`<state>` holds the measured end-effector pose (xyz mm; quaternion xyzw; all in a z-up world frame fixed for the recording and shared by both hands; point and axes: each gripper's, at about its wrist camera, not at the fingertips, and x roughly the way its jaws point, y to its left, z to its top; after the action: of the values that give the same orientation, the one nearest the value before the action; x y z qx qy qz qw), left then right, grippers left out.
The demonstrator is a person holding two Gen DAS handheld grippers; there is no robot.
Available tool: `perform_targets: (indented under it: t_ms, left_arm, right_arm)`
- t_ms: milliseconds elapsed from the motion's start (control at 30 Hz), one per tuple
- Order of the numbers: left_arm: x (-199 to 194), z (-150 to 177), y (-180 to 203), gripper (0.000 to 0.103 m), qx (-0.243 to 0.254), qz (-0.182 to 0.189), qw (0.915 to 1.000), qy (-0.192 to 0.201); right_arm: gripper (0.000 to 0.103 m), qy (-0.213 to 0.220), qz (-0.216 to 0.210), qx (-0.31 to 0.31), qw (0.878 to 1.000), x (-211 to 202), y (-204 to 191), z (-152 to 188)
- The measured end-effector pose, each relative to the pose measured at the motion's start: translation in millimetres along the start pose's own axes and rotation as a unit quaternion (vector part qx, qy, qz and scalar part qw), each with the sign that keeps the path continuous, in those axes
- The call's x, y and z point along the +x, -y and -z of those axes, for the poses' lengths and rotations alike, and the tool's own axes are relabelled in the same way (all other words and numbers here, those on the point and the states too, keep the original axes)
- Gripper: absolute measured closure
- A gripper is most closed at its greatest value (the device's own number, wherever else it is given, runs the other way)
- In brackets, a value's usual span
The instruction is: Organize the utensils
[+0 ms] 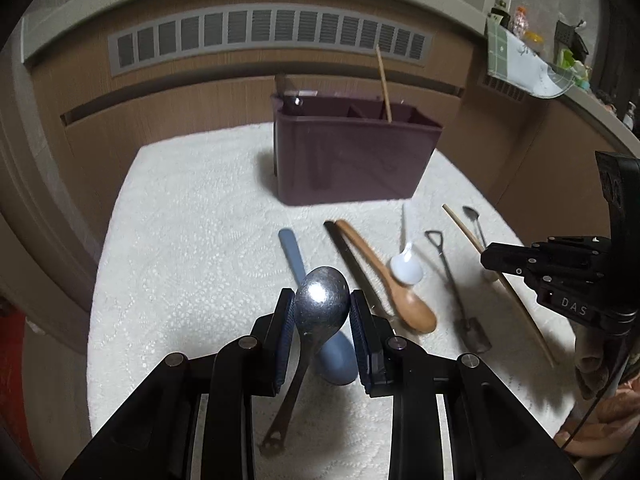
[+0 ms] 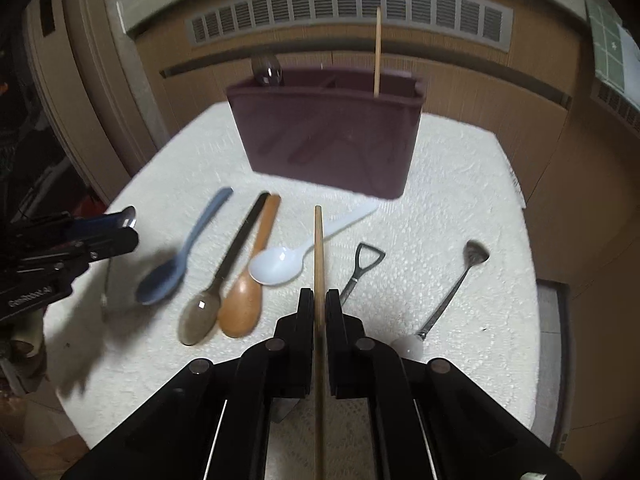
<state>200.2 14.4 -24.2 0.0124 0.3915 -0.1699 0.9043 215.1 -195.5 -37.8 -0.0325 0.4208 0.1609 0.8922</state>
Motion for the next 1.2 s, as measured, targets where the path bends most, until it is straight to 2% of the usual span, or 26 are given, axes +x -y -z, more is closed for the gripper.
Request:
perform_targets:
  t_ms: [167,233,367,467,567,733,833,867,900,1067,1200]
  left_arm:
    - [-23.8,-14.7,7.8,0.076,0.007,0.006,0.9992,0.038]
    - [-31.3,-23.6,10.4,0.091,0.006,0.009,0.9985,0.054]
    - [-43.5,-43.8,12.5,0.092,0.002,0.016,0.9964,0.083]
    - [-45.7,-53.6,11.4,0.092,-0.001,0.022,0.9959,0.088]
    - [-30.8,-57.5,9.3,0.092,0.003,0.026,0.9976,0.064]
    - [19.2,-46.4,12.3,0.090,0.001,0.068,0.9975,-0.021]
    - [45.6,-33.0,26.0,0.077,0.025,0.096,0.9928,-0.068]
    - [52.1,-29.7,29.5,0.068,0.031,0.099,0.9917,-0.076]
    - [59.3,-27.3,31.0,0.063,0.034,0.097,0.9912,-0.084]
    - [86.9,-21.6,21.7,0.063,0.010,0.095,0.9896,-0.107]
    - [91.1,-12.0,12.2,0.063,-0.003,0.087,0.9887,-0.122]
  right_arm:
    - [0.097,0.036,-0.007,0.008,0.999,-22.9,0.4,-11.5]
    - [0.097,0.049,-0.010,0.014,0.999,-29.2,1.8,-17.3]
    - [0.097,0.071,-0.006,0.014,0.997,-41.3,4.9,-28.0]
    - [0.097,0.078,-0.003,0.017,0.997,-44.2,8.0,-32.7]
    - [0.097,0.070,-0.002,0.018,0.997,-39.8,10.2,-30.3]
    - [0.097,0.046,-0.017,0.051,0.997,-30.1,23.2,-20.5]
    - [0.097,0.046,-0.023,0.059,0.997,-30.1,25.6,-12.4]
    - [0.097,0.045,-0.025,0.062,0.997,-29.6,26.2,-10.3]
    - [0.097,0.043,-0.025,0.064,0.997,-28.6,26.3,-8.0]
    - [0.097,0.033,-0.019,0.075,0.996,-25.1,28.9,1.4]
    - [0.097,0.031,-0.015,0.080,0.996,-24.8,33.6,5.5]
